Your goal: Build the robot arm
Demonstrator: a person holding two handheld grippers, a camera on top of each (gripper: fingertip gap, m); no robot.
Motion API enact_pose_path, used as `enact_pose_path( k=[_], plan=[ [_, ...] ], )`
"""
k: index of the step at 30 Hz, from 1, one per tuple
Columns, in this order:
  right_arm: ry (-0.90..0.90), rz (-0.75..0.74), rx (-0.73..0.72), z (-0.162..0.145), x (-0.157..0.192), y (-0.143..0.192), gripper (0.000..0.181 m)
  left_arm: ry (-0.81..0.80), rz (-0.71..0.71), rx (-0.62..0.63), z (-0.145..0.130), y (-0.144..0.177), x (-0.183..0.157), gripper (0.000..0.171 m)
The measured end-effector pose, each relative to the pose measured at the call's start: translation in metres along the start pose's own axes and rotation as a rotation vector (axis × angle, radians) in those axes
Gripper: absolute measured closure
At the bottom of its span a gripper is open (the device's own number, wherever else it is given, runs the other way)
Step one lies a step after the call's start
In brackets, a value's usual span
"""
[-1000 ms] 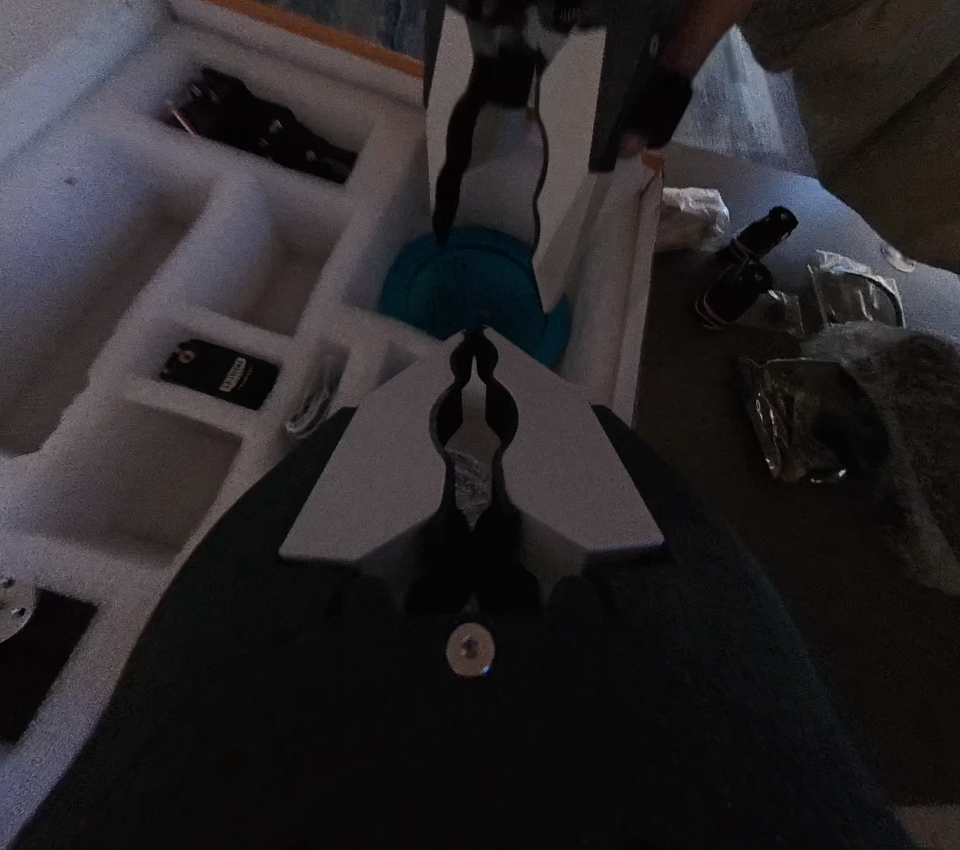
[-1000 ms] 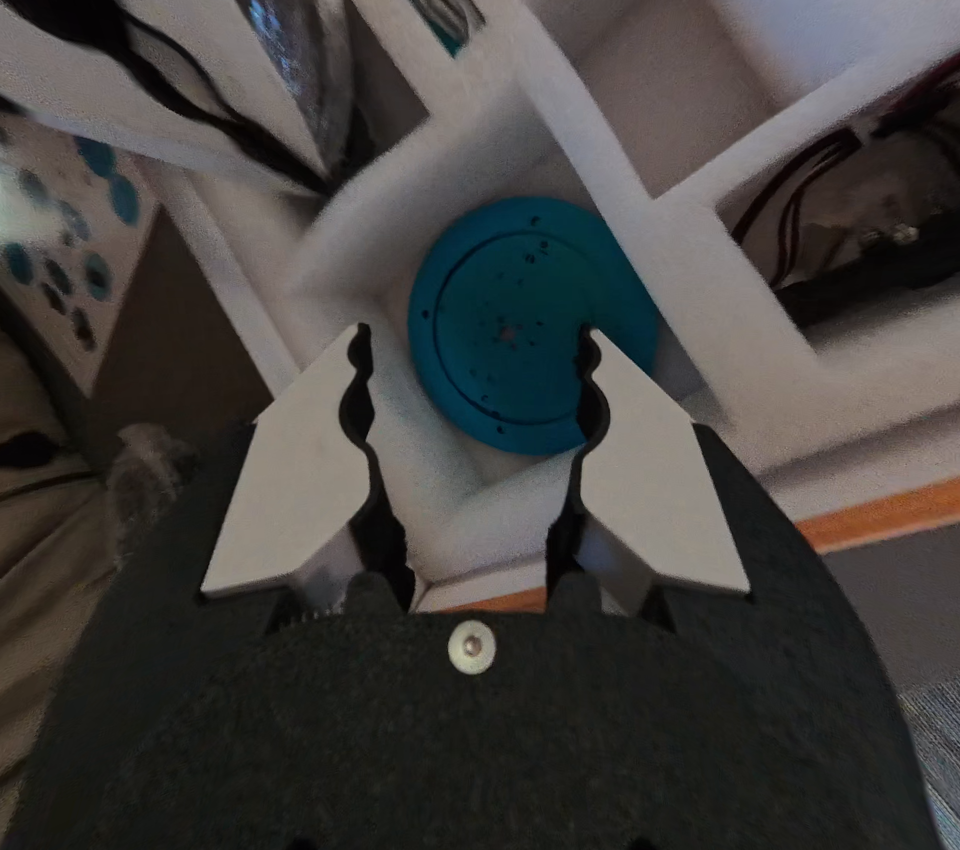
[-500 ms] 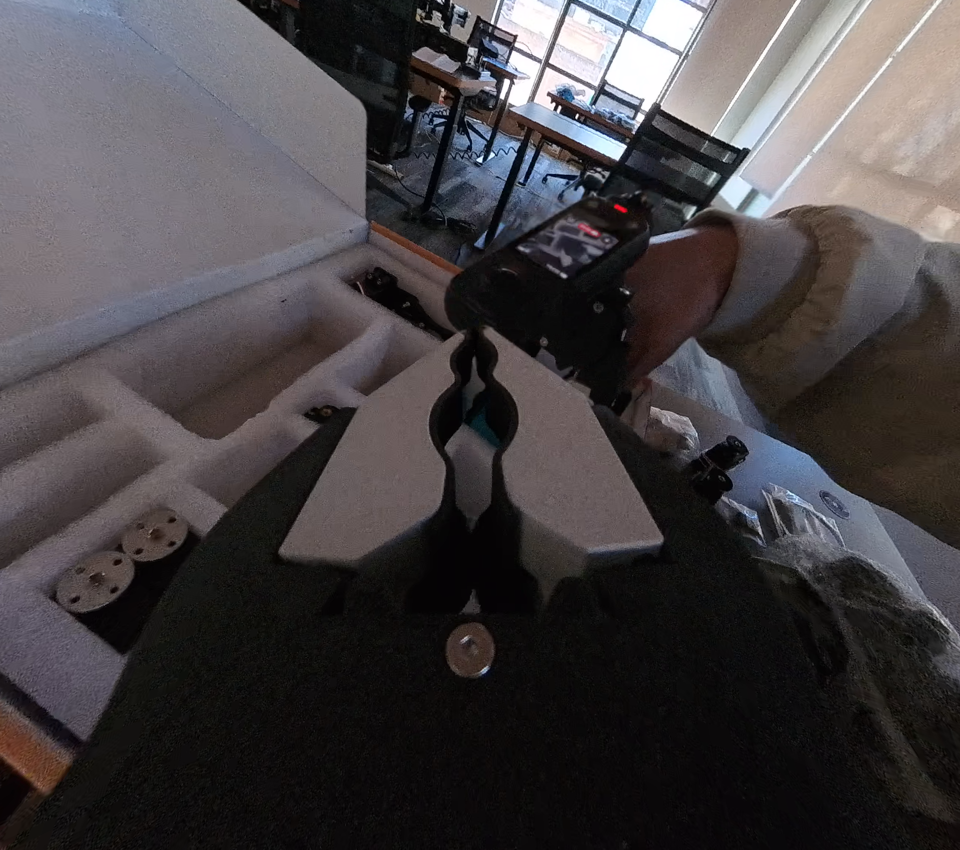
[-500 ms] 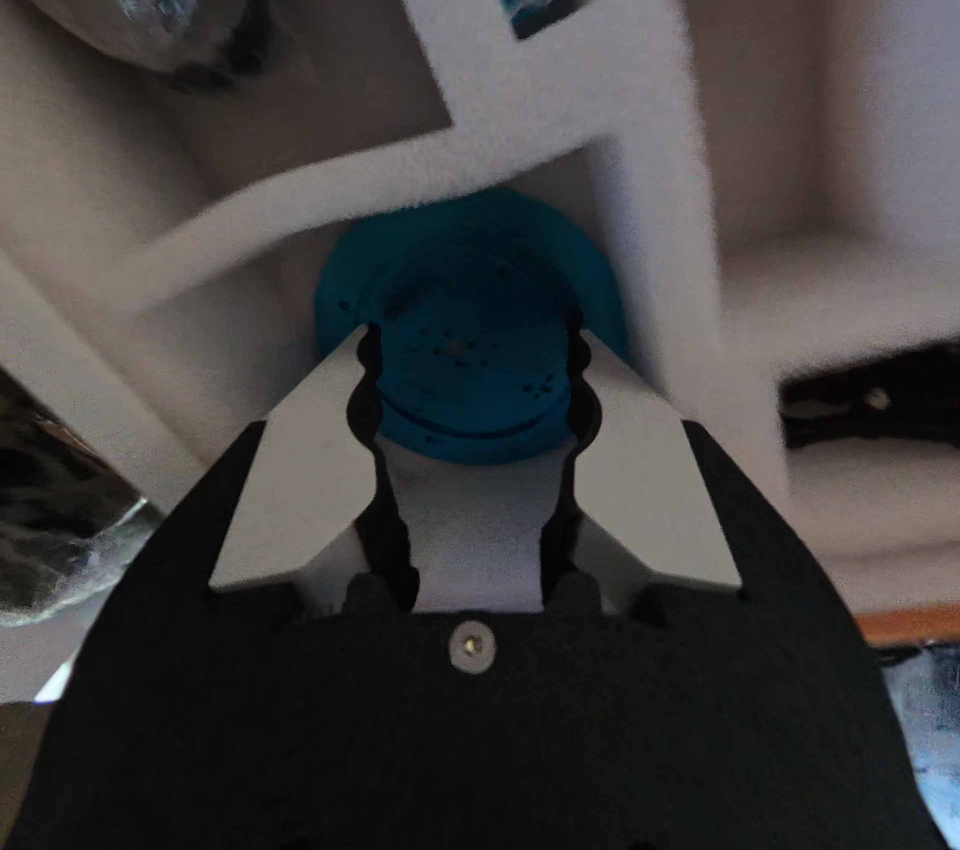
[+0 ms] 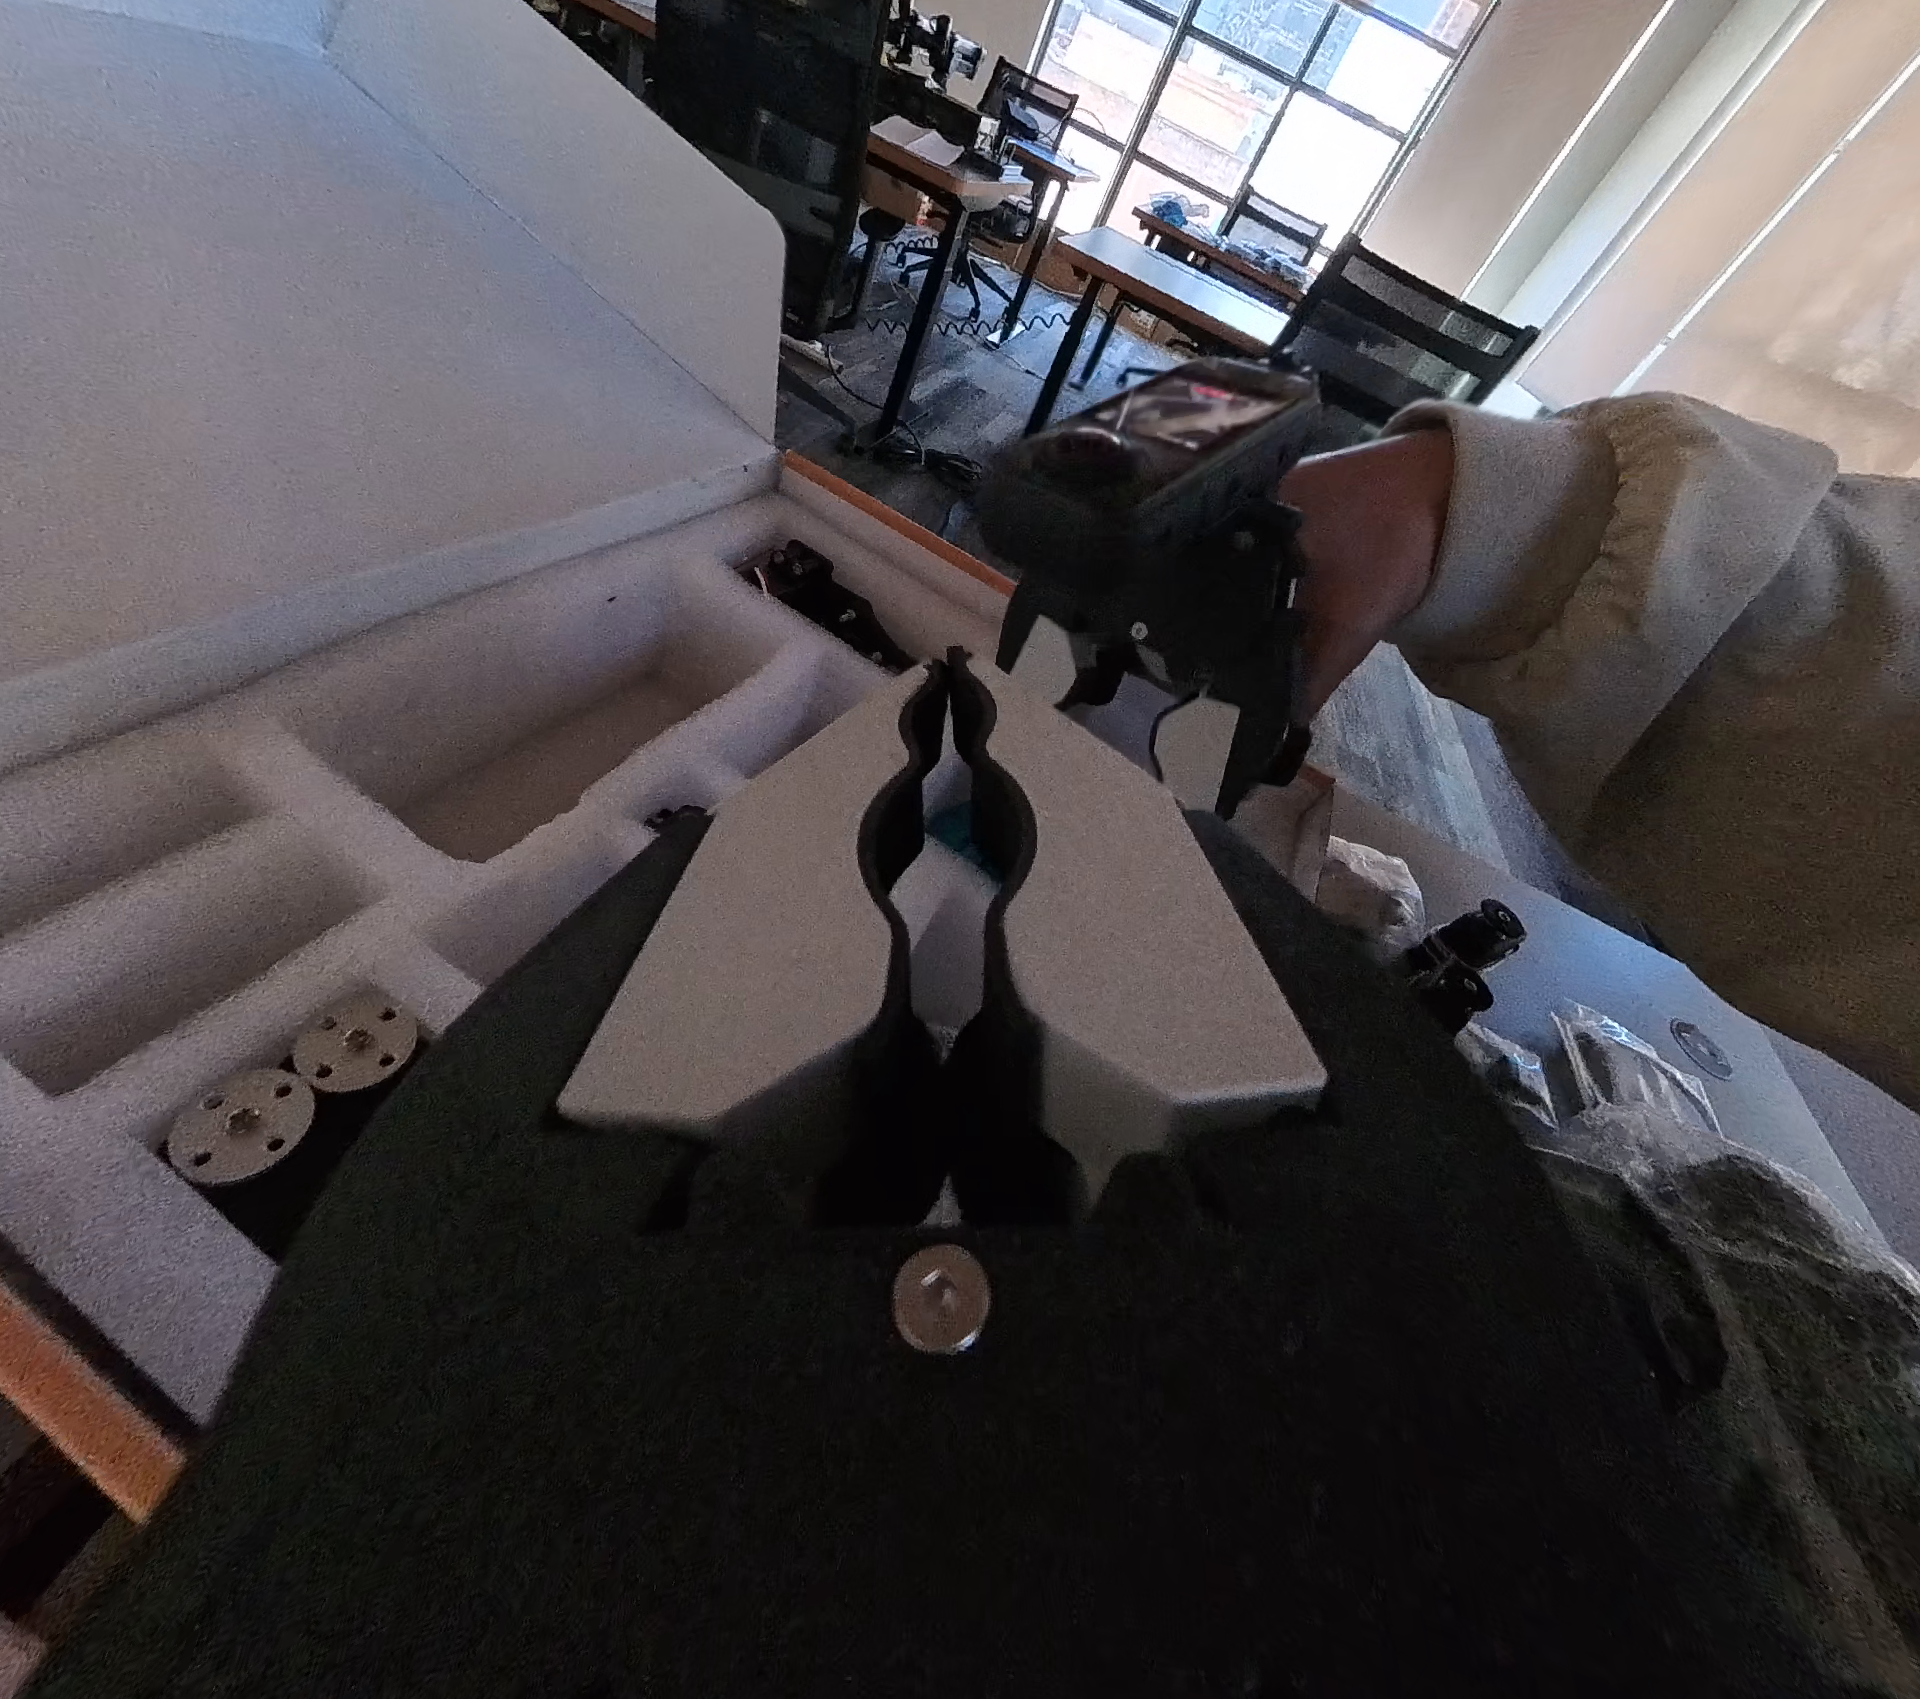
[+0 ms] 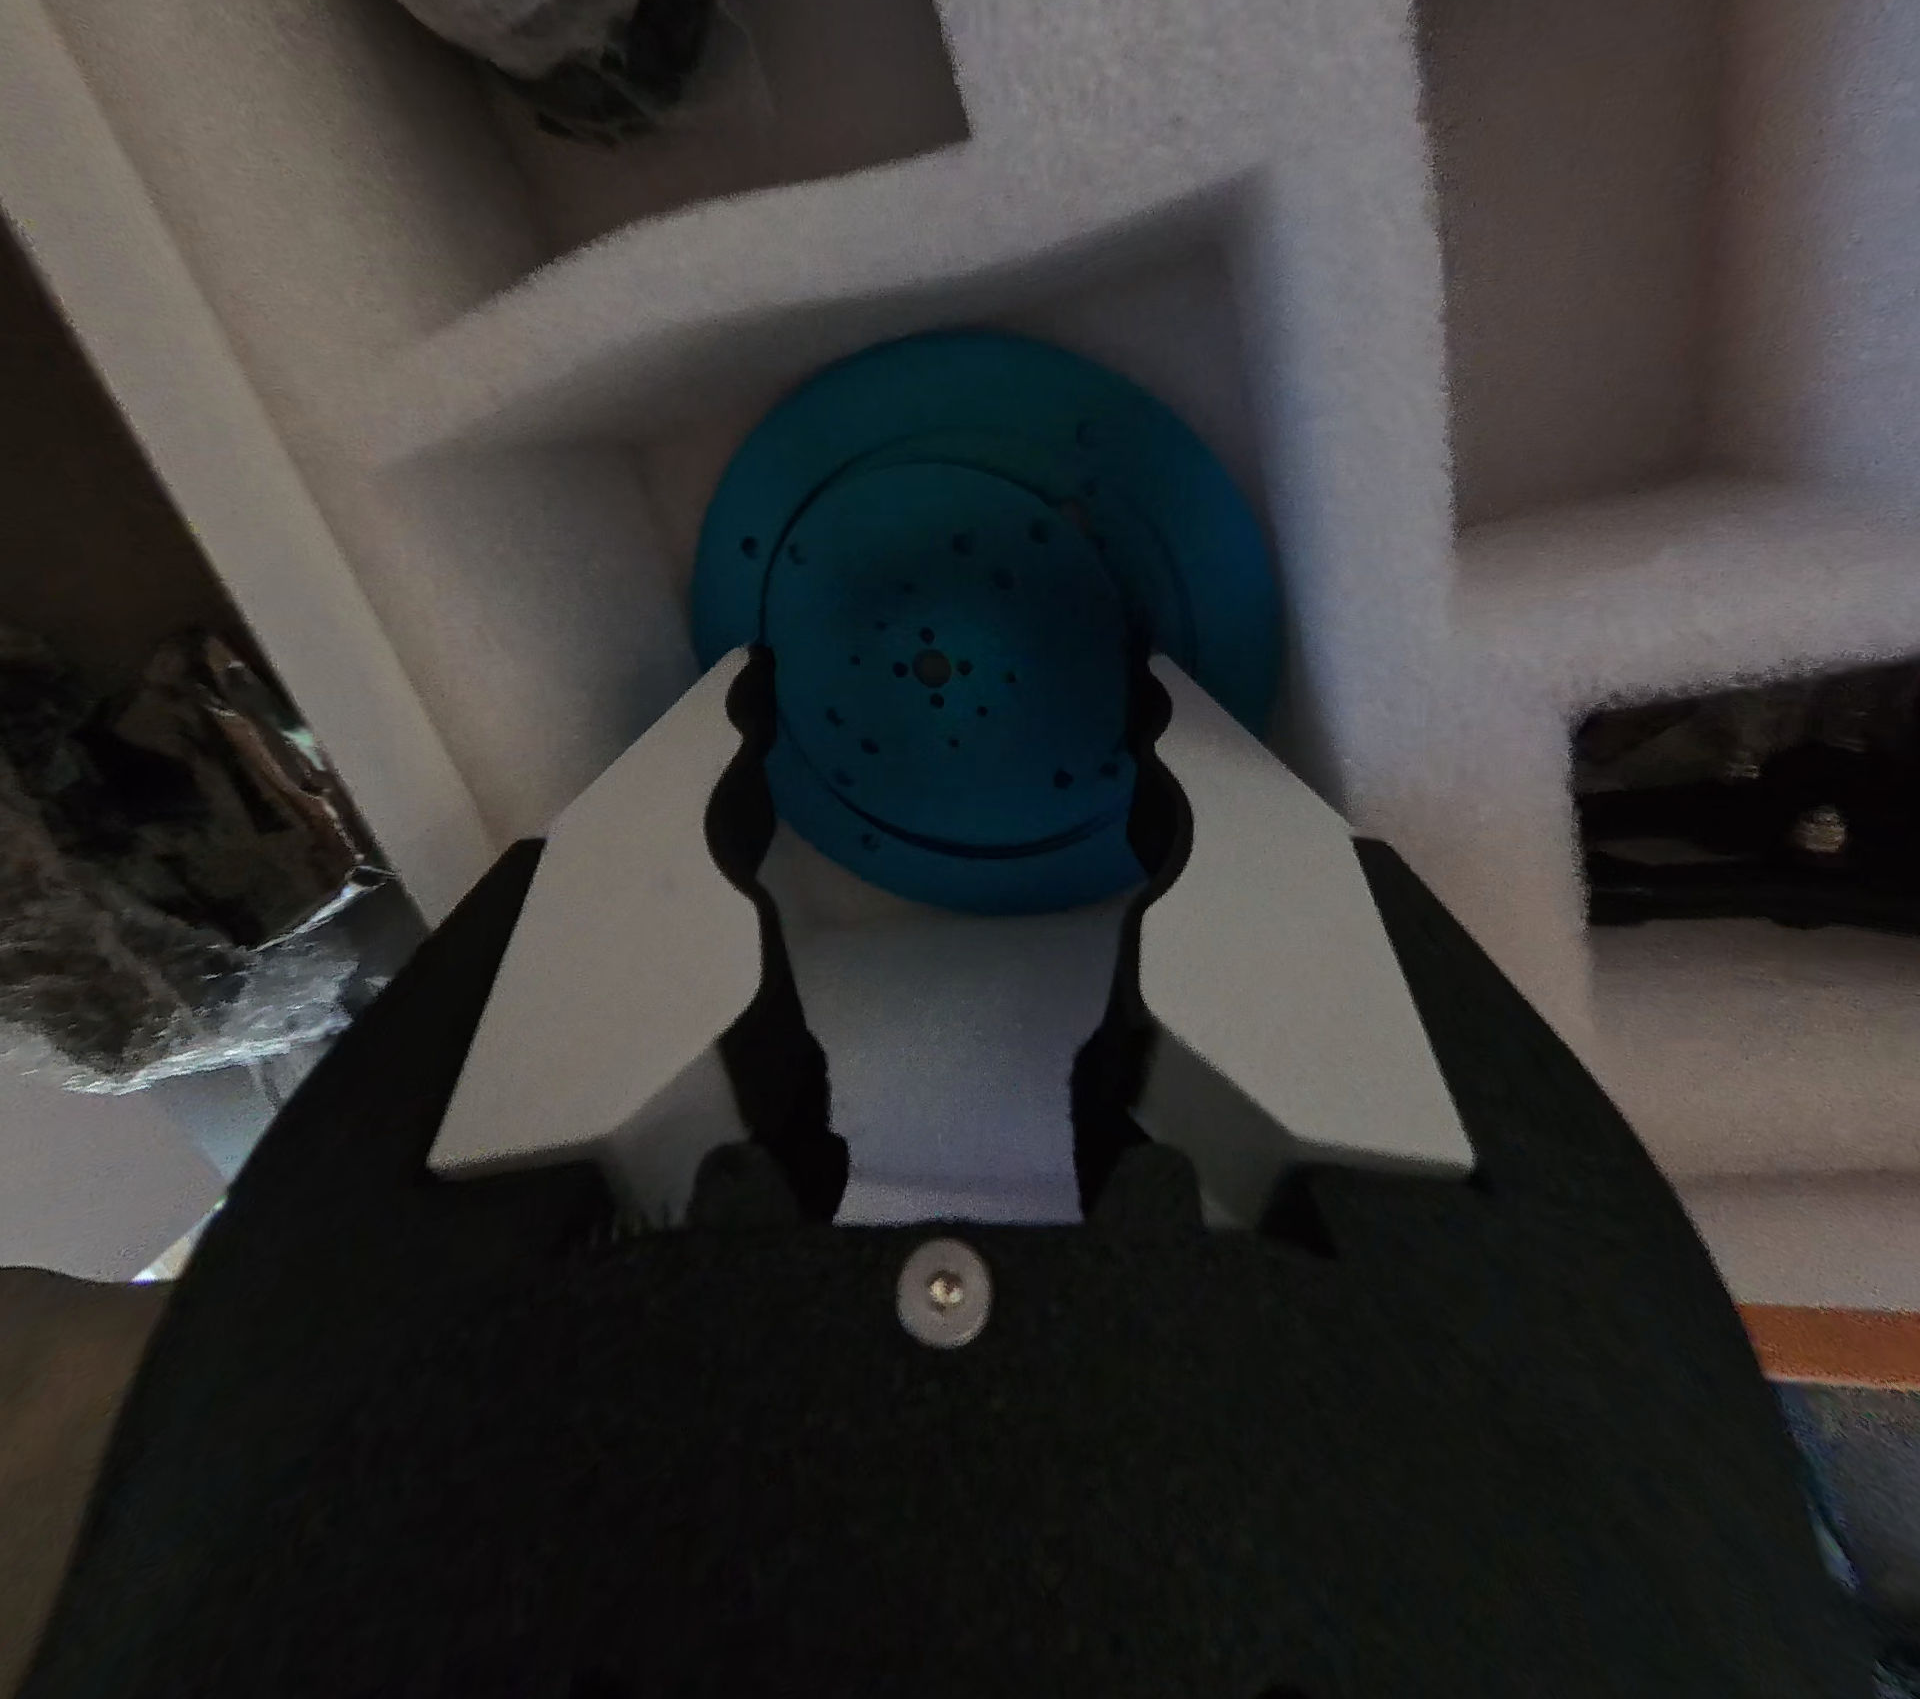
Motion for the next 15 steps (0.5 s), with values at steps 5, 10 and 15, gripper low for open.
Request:
enact_pose_path(
  k=[5,10,15],
  plan=[
    [-0.024,0.047,-0.052,0.004,0.002,0.018,0.117,-0.02,-0.041,0.088,-0.008,-0.008,-0.004,0.171],
    [-0.023,0.065,-0.103,0.005,0.009,0.03,0.116,0.047,-0.191,0.455,-0.036,-0.043,-0.012,0.141],
    [-0.012,0.067,-0.155,0.0,0.016,0.042,0.117,-0.002,-0.328,0.697,-0.052,-0.08,-0.017,0.132]
  ],
)
Point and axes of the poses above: each gripper's, where its closed fingertips meet, y back along the fingers, z out of its top, x = y × z across the jaws, the point moved 9 cm from there along y, back along the fingers, and after that the axes turned 12 degrees about -x, right-handed, at the moved point
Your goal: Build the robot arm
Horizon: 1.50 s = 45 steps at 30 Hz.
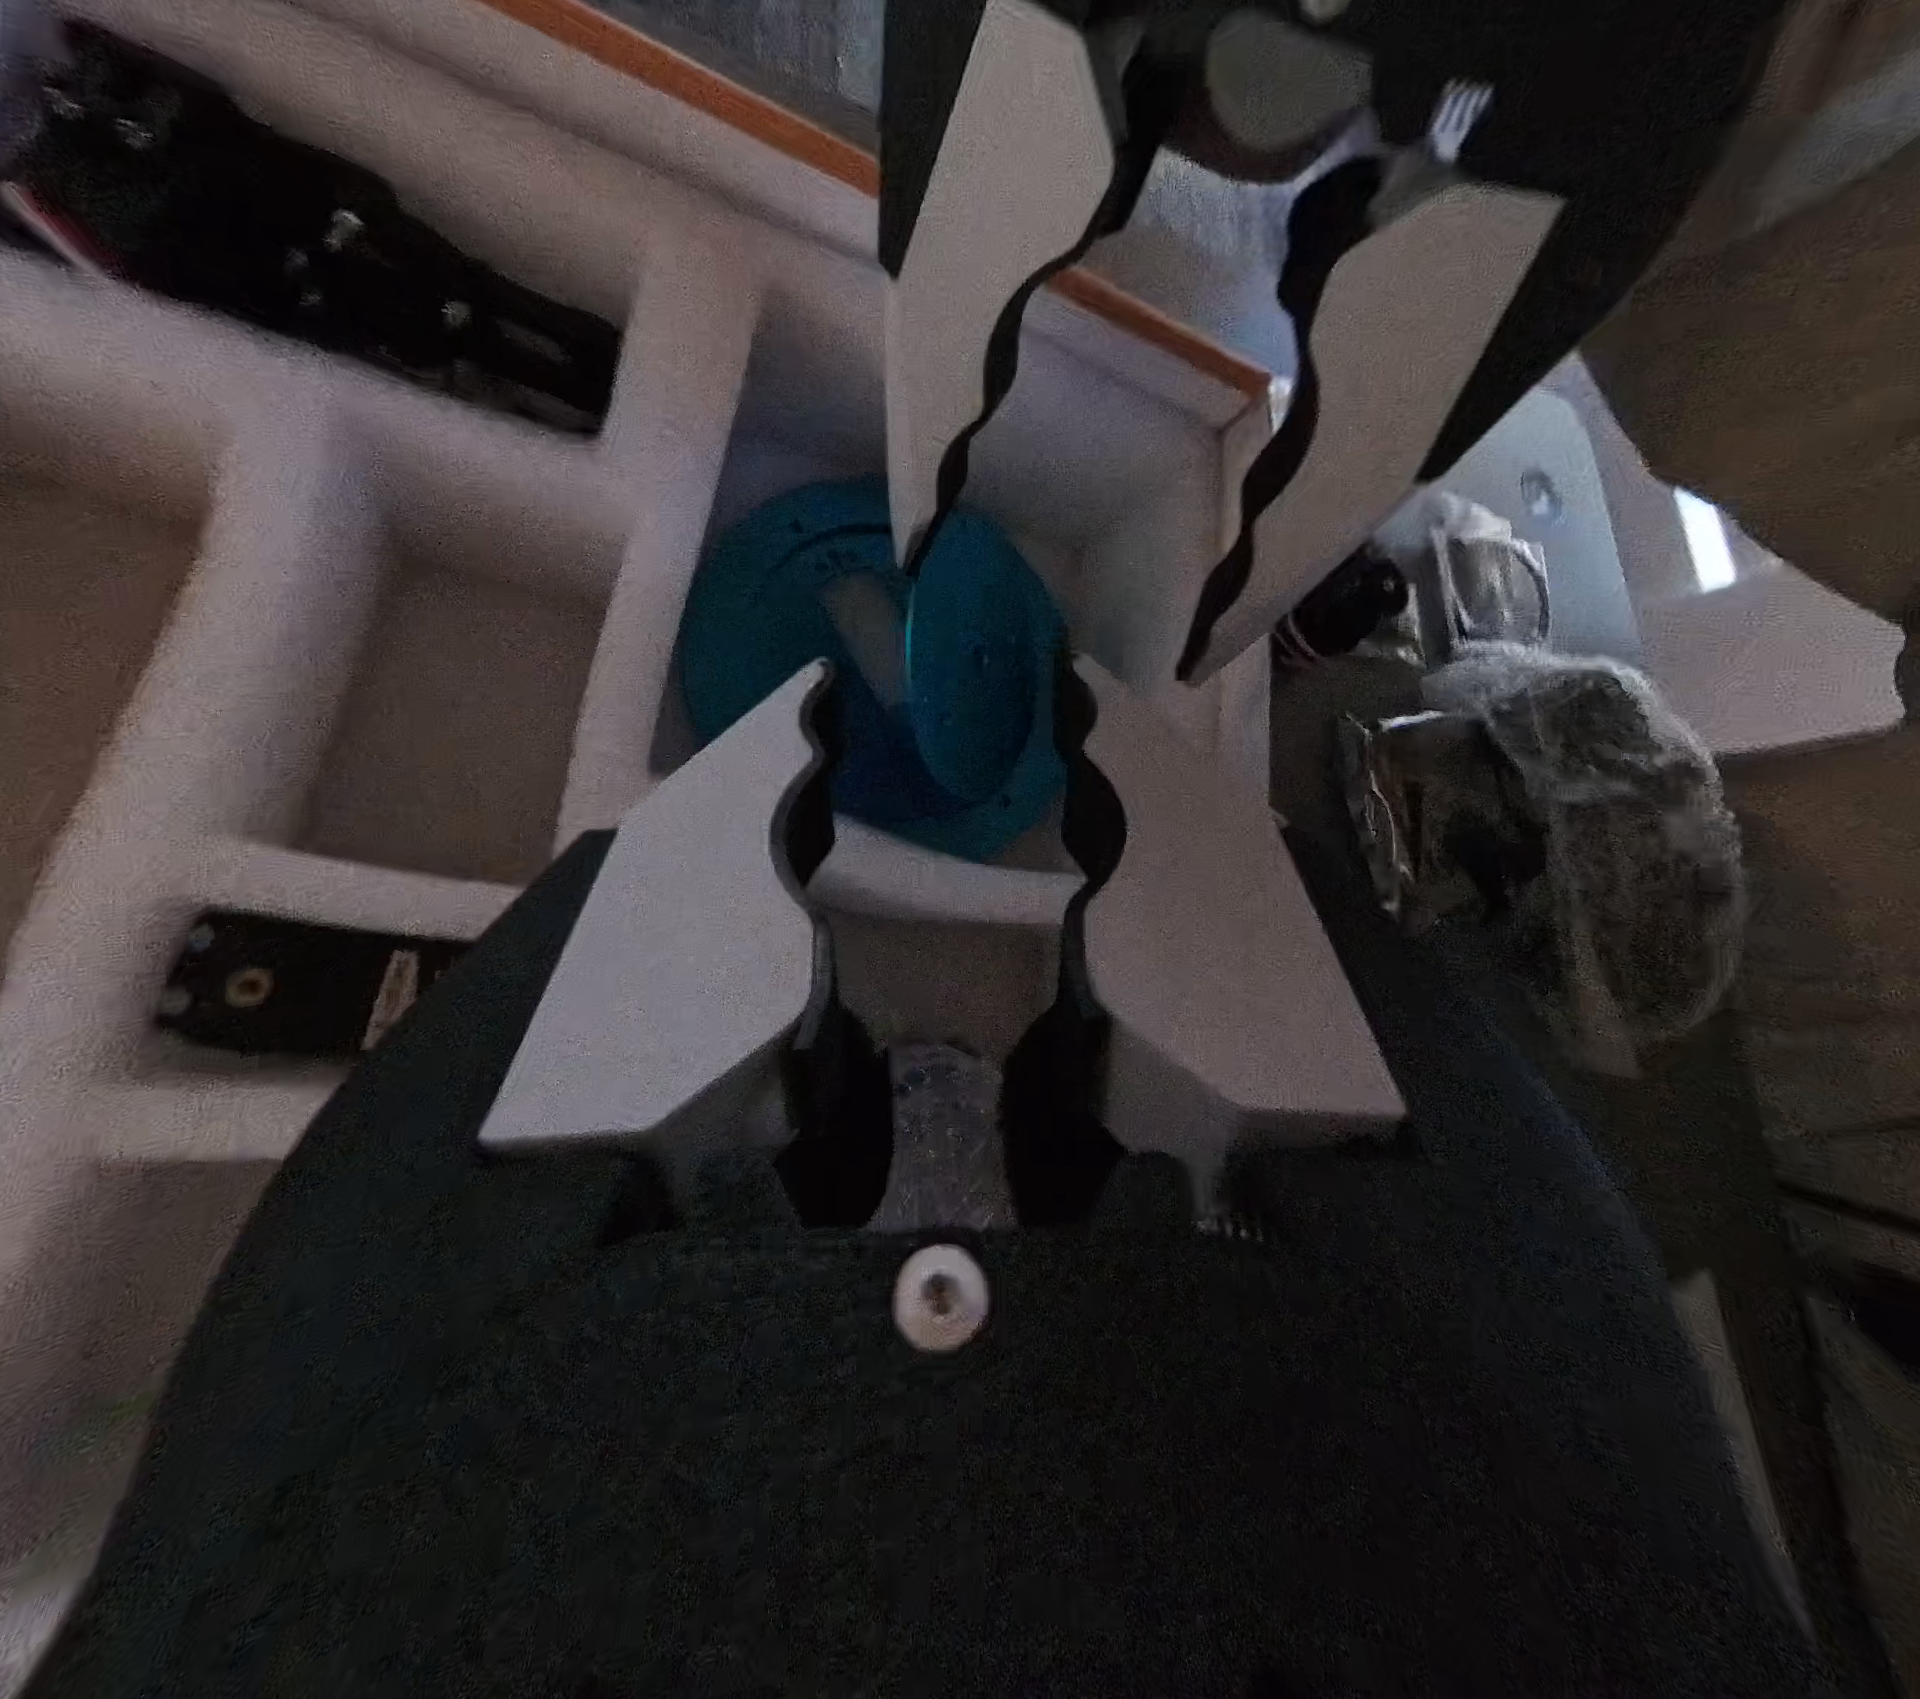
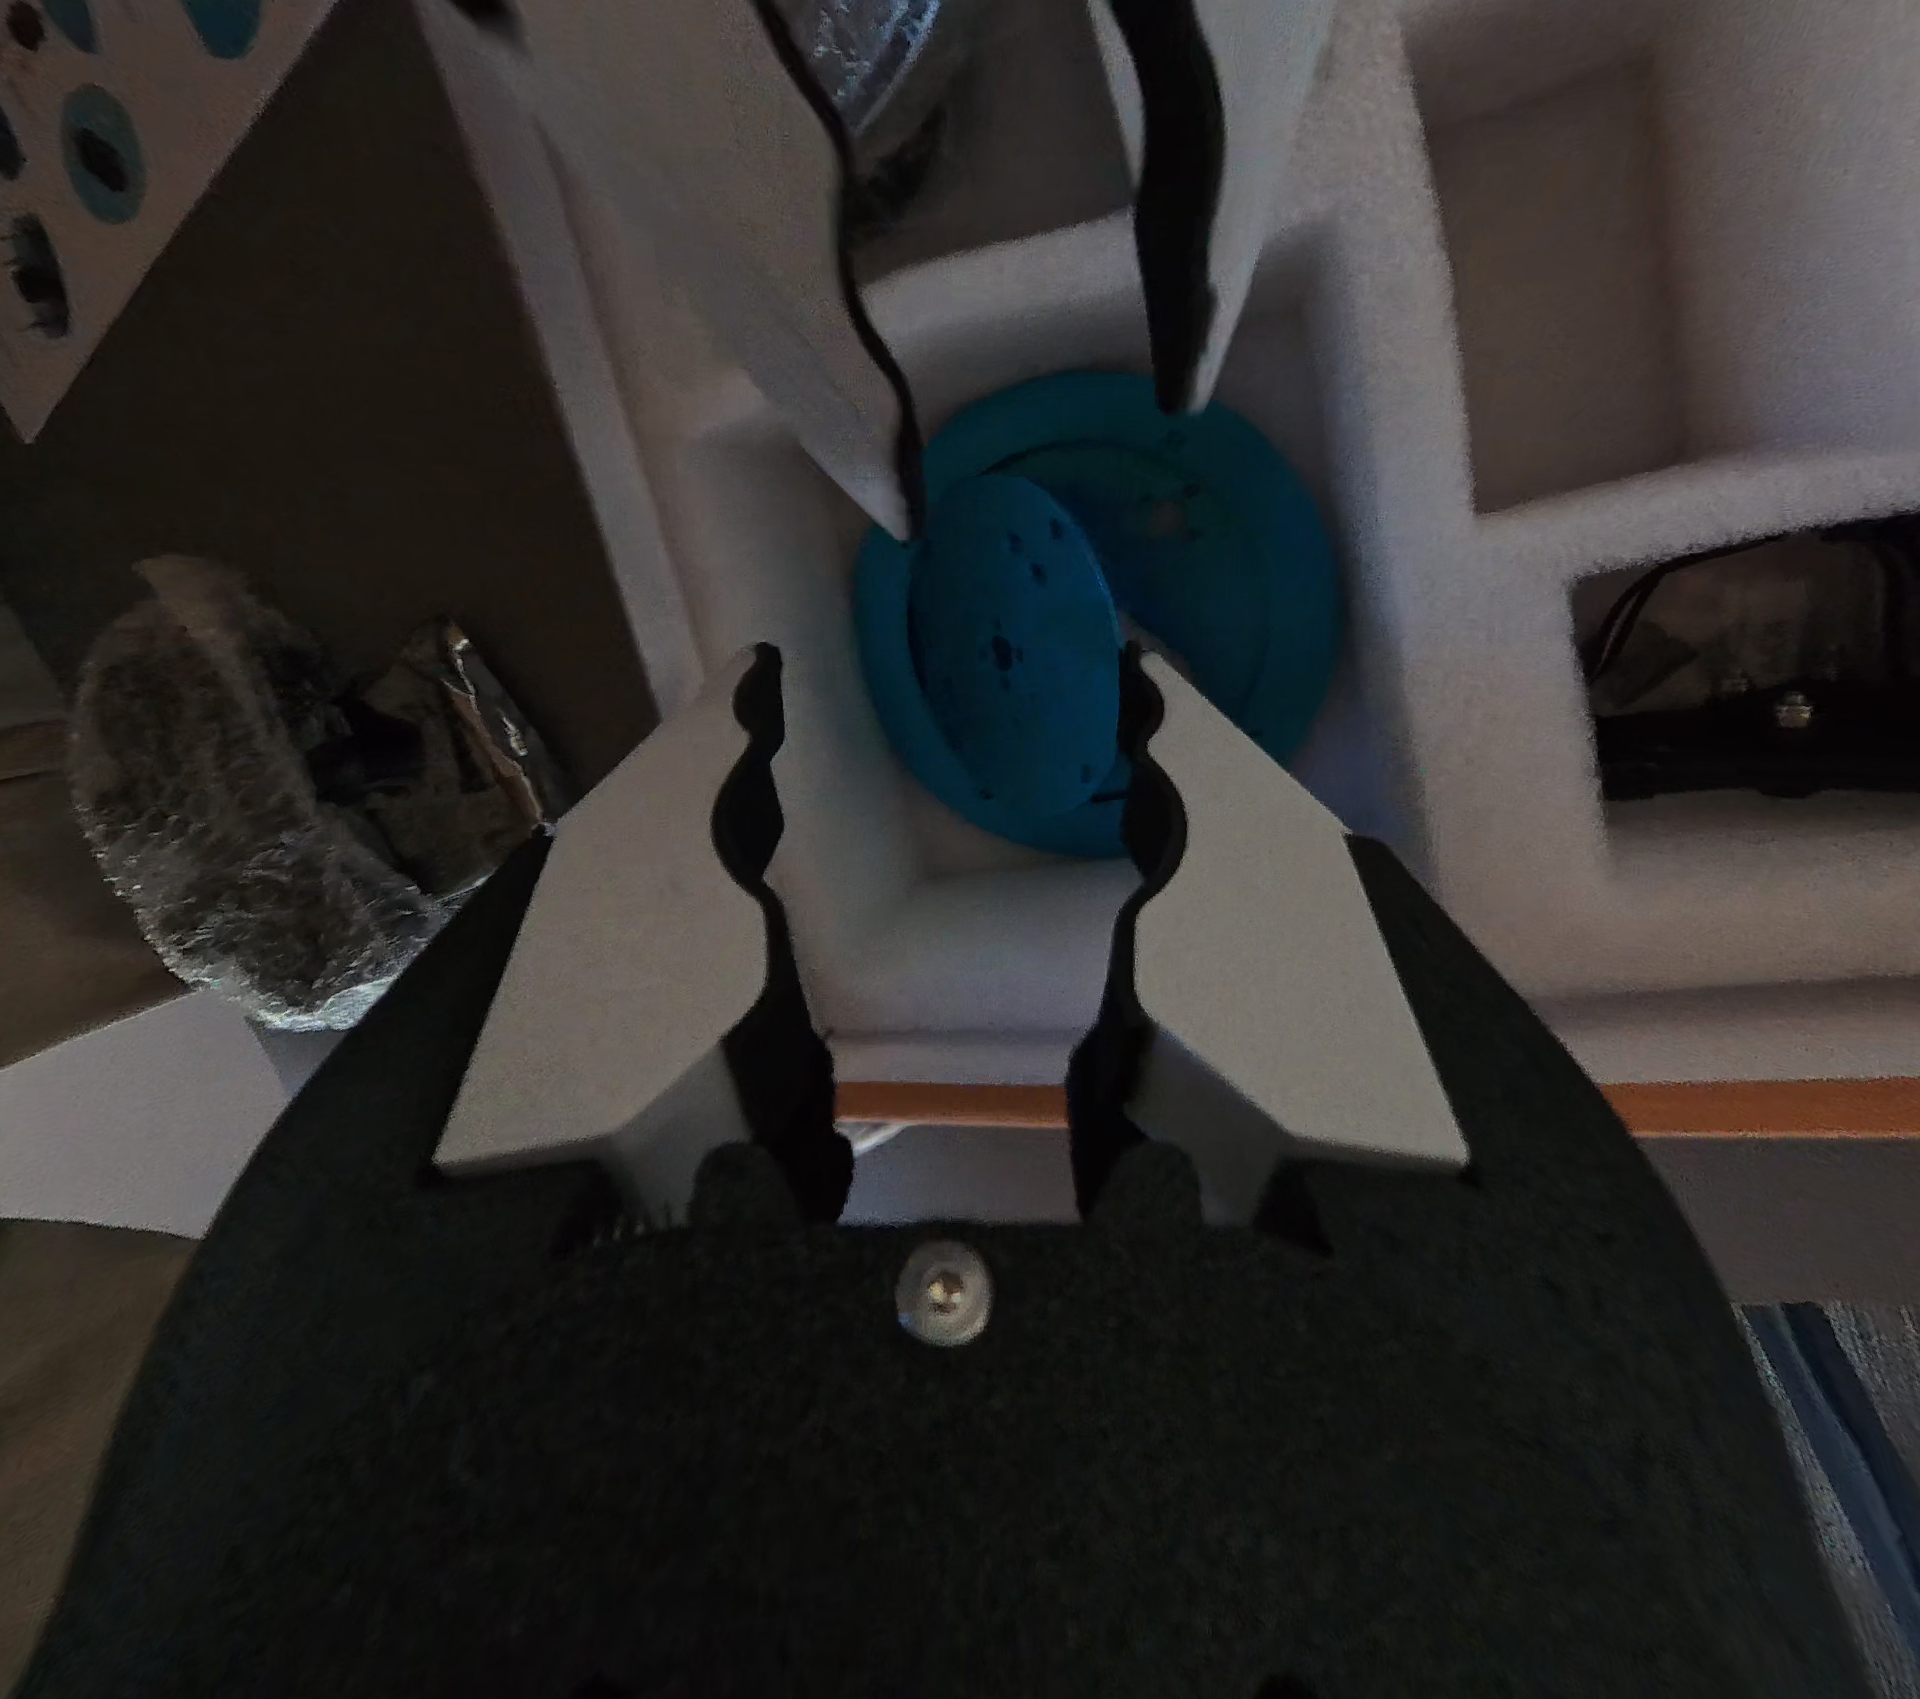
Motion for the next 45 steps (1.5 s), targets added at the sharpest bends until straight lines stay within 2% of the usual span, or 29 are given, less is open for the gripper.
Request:
enact_pose_path(
  k=[5,7,9,11,13,15,19,22,25,27,30,31,34,37,40,43,45],
  plan=[
    [0.016,0.005,-0.048,-0.003,0.011,0.011,0.119,-0.099,-0.052,0.207,-0.003,-0.028,-0.003,0.135],
    [0.02,0.022,-0.055,-0.007,0.016,0.013,0.123,-0.116,-0.075,0.266,-0.008,-0.035,-0.006,0.155],
    [0.007,0.02,-0.032,-0.012,0.016,0.008,0.121,-0.118,-0.085,0.271,-0.01,-0.039,-0.008,0.168],
    [0.01,0.0,-0.048,-0.018,0.016,0.01,0.118,-0.117,-0.109,0.258,-0.009,-0.039,-0.011,0.171],
    [0.004,-0.023,-0.126,-0.022,0.021,0.022,0.118,-0.126,-0.113,0.244,-0.007,-0.035,-0.012,0.171],
    [0.009,-0.094,-0.266,-0.023,0.034,0.042,0.121,-0.133,-0.107,0.233,-0.005,-0.025,-0.014,0.171],
    [-0.004,-0.3,-0.586,-0.034,0.087,0.09,0.12,-0.084,-0.09,0.121,0.006,0.036,-0.018,0.171],
    [-0.063,-0.334,-0.802,-0.048,0.152,0.099,0.12,-0.004,-0.004,-0.009,0.012,0.123,-0.022,0.171],
    [-0.087,-0.321,-0.887,-0.064,0.22,0.072,0.118,0.047,0.236,-0.121,0.005,0.23,-0.019,0.171],
    [-0.065,-0.266,-0.905,-0.068,0.261,0.039,0.118,0.163,0.405,-0.194,-0.012,0.297,-0.007,0.171],
    [-0.023,-0.299,-0.913,-0.068,0.303,-0.01,0.112,0.412,0.56,-0.318,-0.057,0.361,0.018,0.171],
    [-0.033,-0.318,-0.94,-0.066,0.311,-0.024,0.112,0.478,0.589,-0.335,-0.073,0.369,0.028,0.171],
    [-0.096,-0.232,-1.077,-0.052,0.331,-0.065,0.115,0.645,0.669,-0.344,-0.119,0.374,0.063,0.171],
    [-0.097,-0.248,-1.107,-0.041,0.343,-0.092,0.113,0.781,0.687,-0.388,-0.148,0.371,0.098,0.171],
    [-0.044,-0.287,-1.108,-0.033,0.363,-0.102,0.113,0.911,0.658,-0.458,-0.163,0.367,0.129,0.171],
    [-0.023,-0.305,-1.102,-0.033,0.38,-0.103,0.113,1.013,0.606,-0.446,-0.18,0.363,0.152,0.171],
    [-0.032,-0.313,-1.097,-0.036,0.386,-0.103,0.113,1.035,0.622,-0.441,-0.186,0.363,0.159,0.168]
  ],
)
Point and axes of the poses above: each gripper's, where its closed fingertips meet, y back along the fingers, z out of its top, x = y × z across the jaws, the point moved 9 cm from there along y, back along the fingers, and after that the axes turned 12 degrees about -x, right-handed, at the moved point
